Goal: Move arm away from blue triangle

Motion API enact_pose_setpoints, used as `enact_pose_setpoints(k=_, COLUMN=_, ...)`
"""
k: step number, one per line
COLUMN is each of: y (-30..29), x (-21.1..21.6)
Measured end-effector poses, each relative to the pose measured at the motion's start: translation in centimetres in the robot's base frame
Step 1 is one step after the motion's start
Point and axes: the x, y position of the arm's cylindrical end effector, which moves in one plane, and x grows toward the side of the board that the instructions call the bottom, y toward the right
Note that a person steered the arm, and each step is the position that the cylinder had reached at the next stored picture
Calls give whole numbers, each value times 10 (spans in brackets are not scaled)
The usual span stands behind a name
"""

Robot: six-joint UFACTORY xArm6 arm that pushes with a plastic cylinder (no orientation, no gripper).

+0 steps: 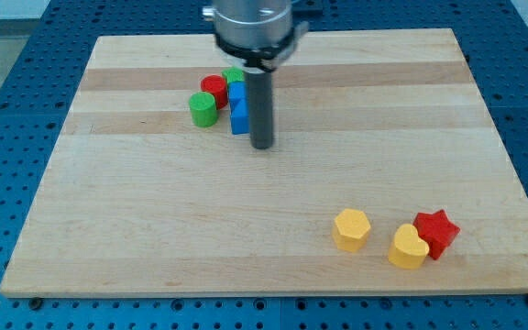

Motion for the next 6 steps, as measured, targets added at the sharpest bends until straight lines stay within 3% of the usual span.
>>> enact_pose_setpoints(k=2, y=175, x=11)
enact_pose_setpoints(k=3, y=261, x=46)
enact_pose_setpoints(k=5, y=327, x=168)
enact_pose_setpoints(k=6, y=319, x=185)
